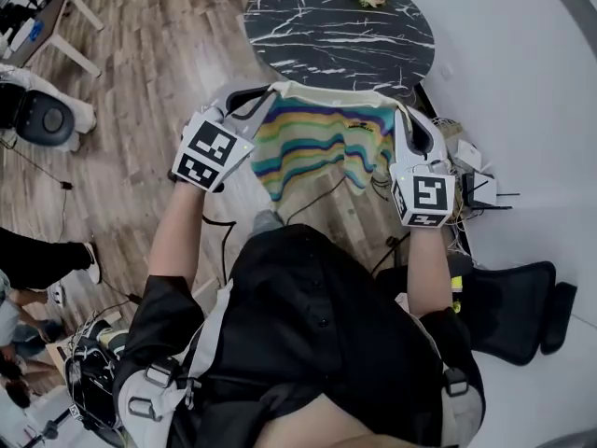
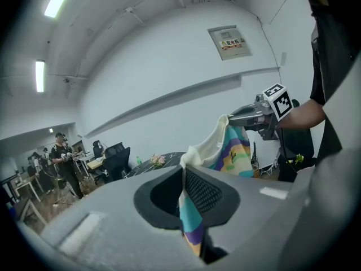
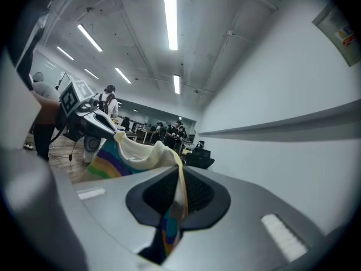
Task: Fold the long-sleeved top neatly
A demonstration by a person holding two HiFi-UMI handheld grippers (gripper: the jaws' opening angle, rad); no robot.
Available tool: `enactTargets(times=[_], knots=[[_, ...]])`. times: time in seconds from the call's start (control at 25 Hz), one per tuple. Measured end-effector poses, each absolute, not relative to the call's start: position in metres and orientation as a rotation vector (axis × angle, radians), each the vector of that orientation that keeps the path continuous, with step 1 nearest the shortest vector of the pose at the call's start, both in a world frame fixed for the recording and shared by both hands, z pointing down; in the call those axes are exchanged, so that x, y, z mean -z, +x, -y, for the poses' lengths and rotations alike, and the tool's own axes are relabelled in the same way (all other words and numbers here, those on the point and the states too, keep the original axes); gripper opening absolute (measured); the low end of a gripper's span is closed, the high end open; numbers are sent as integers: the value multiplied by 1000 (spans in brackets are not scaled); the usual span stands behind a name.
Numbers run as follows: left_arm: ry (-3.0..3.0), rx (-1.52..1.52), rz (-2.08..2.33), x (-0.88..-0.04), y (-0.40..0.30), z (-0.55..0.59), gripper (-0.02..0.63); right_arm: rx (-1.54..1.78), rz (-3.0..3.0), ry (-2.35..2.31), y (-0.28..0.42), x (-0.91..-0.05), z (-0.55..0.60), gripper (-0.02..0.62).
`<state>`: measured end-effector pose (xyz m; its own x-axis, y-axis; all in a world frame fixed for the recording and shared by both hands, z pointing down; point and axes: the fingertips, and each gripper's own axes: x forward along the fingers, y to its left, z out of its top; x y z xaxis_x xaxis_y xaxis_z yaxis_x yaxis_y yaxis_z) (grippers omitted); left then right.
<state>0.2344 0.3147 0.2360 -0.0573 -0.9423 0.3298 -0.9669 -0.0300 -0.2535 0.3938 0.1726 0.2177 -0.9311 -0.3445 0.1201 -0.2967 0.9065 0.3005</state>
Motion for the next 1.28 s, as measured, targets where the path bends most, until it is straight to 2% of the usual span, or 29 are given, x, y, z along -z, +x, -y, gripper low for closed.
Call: enactTargets(times=[0.32,0.56,1.28], knots=[[2105,-652,2169,-235,257,-303,25,398,2907,512,419,-223,-160,12],[2123,-704,2126,-250,241,-275,25,429,2876,543,406,-233,-138,12],[2280,-752,1977,-254,70,-114,25,446,2736,742,246,-248,13,12]])
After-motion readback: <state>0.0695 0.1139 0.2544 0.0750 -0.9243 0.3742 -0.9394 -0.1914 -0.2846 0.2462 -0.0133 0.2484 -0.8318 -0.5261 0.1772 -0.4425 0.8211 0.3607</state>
